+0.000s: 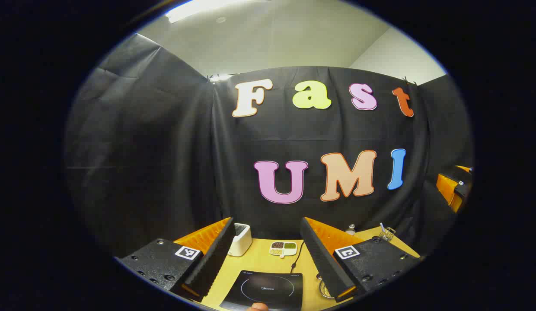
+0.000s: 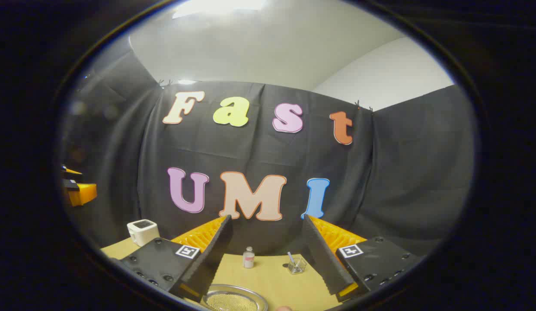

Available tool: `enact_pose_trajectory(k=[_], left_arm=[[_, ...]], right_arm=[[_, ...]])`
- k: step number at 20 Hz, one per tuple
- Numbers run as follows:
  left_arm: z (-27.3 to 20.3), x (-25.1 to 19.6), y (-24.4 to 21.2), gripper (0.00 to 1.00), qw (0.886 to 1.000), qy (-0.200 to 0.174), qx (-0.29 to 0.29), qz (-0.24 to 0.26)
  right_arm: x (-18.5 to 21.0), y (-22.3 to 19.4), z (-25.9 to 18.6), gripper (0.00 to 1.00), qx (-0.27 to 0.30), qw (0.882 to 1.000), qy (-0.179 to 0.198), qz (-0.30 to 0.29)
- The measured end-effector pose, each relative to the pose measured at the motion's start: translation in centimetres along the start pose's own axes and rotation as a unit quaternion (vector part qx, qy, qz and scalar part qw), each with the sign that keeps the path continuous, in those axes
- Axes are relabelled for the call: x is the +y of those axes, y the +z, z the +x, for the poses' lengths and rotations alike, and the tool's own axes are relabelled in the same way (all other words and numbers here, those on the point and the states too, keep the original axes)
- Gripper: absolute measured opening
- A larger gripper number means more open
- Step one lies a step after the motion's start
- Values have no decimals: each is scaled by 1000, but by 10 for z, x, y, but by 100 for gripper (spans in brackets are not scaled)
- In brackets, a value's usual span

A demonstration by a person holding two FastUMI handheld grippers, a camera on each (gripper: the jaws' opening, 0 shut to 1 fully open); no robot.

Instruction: First push the handle of the pot to place it horizontally, then grasp the pot with both hands and set it on the induction cooktop.

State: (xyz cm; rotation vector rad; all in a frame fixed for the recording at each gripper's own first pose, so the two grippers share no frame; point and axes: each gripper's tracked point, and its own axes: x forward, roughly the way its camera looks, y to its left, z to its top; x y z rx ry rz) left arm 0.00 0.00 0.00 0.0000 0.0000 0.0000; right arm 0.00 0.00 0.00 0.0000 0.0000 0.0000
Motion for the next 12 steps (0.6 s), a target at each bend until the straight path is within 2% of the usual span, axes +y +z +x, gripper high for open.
enact_pose_trajectory(k=[12], left_arm=[[1,-4,2,96,1000,-4,-3,8]], right_arm=[[-9,-2,0,100,4,1000,-11,1]])
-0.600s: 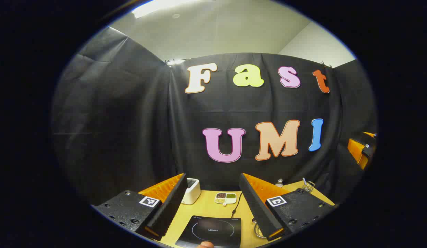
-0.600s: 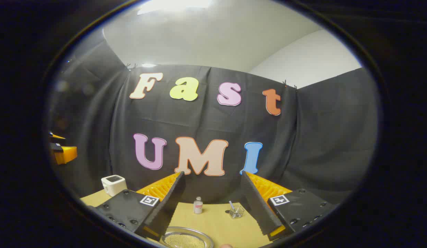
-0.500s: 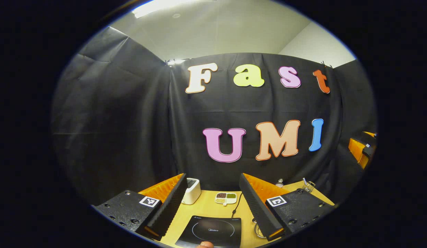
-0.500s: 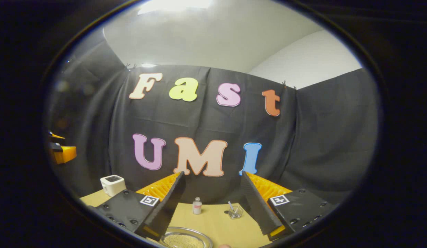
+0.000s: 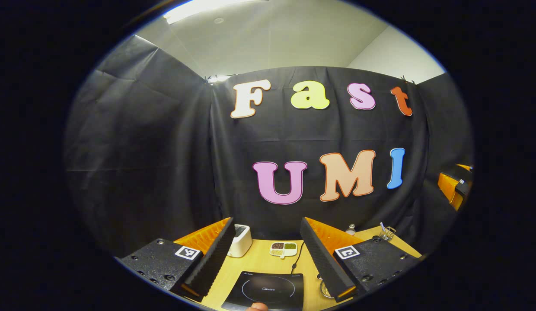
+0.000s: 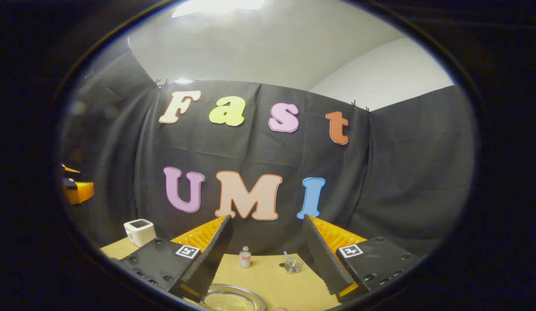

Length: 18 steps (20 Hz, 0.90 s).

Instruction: First push the handle of the pot to place it horizontally, then grasp the pot with both hands and set it on the induction cooktop.

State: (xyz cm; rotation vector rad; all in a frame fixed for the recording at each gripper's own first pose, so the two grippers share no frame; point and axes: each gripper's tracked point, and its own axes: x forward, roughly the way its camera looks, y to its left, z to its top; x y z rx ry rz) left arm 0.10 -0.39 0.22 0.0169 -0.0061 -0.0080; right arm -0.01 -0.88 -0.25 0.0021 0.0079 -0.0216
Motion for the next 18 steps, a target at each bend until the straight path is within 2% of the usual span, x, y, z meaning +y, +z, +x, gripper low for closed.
enact_pose_trajectory(k=[8,10,11,12,14,15,16,17,18], left_arm=[[-1,0,-2,97,1000,2,1,9],[-2,0,-2,97,1000,2,1,11],[-2,-1,-2,97,1000,2,1,12],[-2,-2,-2,96,1000,2,1,13],[-2,-3,-2,96,1000,1,0,13],[-2,-4,-2,96,1000,0,-1,13],[-3,-4,-1,96,1000,0,-2,13],[-2,-5,0,96,1000,0,-3,15],[-3,-4,1,96,1000,0,-4,17]], right_arm=[[3,-14,-4,99,17,1000,9,2],[4,-20,-2,95,23,1000,14,2],[5,-22,-3,80,25,1000,16,1],[5,-25,-4,74,27,999,19,1],[7,-29,-3,50,32,999,24,3],[5,-30,-4,34,34,999,23,4],[0,-33,-4,27,37,999,16,4],[-5,-36,-5,13,40,999,7,3],[-8,-36,-4,8,40,999,2,4]])
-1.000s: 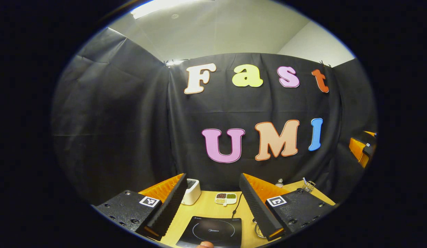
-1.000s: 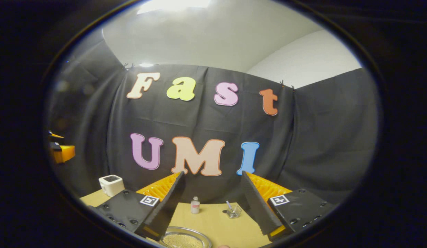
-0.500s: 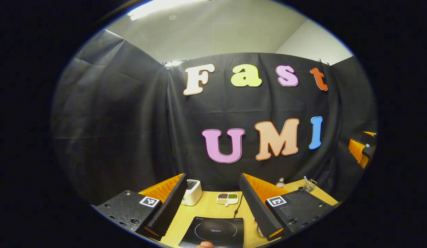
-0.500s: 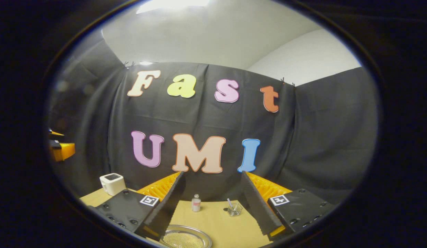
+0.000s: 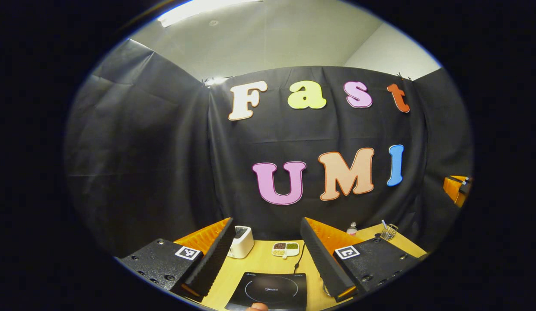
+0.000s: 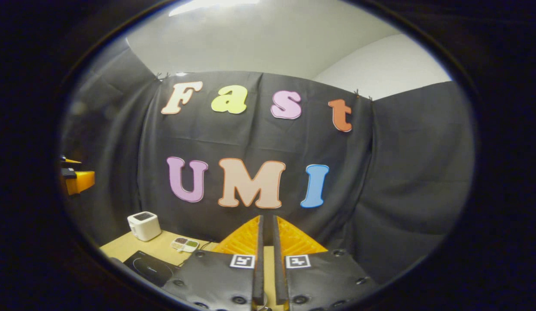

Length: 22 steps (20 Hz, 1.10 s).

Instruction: First push the handle of the pot to place it horizontally, then grasp the pot with both hands and set it on the induction cooktop.

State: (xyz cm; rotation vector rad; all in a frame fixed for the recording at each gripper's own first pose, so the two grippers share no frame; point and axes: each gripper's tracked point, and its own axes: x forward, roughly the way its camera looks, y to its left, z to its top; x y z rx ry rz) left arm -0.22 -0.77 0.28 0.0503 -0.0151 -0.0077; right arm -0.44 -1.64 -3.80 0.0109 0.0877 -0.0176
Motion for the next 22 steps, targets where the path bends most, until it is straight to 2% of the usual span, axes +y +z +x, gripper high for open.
enact_pose_trajectory(k=[1,3,7,12,14,22], left_arm=[[0,0,1,96,1000,0,-1,1],[0,-2,0,96,1000,0,-1,1],[0,-3,0,96,1000,0,0,-3],[0,-3,1,96,1000,3,-1,0],[-1,-3,0,96,1000,4,-1,0],[0,6,-3,96,1000,21,3,11]], right_arm=[[1,1,-1,3,0,1000,3,3],[4,-4,-3,7,2,1000,9,8],[5,-33,-6,7,26,999,24,4],[5,-99,-17,7,87,995,41,-2],[6,-125,-23,3,109,993,49,-5],[10,-228,-54,7,192,978,80,-25]])
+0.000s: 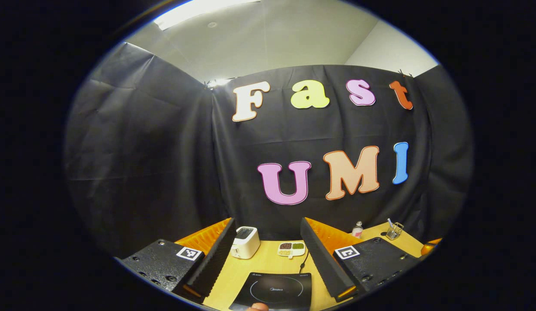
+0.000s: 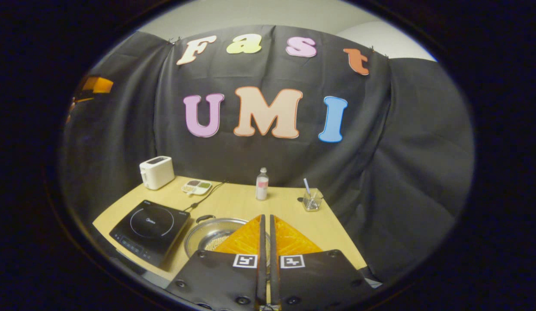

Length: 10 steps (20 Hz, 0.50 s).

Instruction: First push the handle of the pot to place it horizontally, then grasp the pot with both hands and set it on the induction cooktop.

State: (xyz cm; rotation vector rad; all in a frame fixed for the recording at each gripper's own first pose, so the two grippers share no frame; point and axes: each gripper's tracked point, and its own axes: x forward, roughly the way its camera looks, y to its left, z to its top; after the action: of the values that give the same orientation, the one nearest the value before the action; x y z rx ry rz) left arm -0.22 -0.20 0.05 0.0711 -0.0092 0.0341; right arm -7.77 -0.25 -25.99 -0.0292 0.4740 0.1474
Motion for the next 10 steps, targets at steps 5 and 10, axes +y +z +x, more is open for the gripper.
enact_pose_trajectory(k=[5,10], left_arm=[[0,3,0,96,1000,9,2,-1],[0,8,-2,95,1000,23,2,5]], right_arm=[[8,-61,11,5,55,998,20,-3],[19,-126,18,4,121,992,44,-12]])
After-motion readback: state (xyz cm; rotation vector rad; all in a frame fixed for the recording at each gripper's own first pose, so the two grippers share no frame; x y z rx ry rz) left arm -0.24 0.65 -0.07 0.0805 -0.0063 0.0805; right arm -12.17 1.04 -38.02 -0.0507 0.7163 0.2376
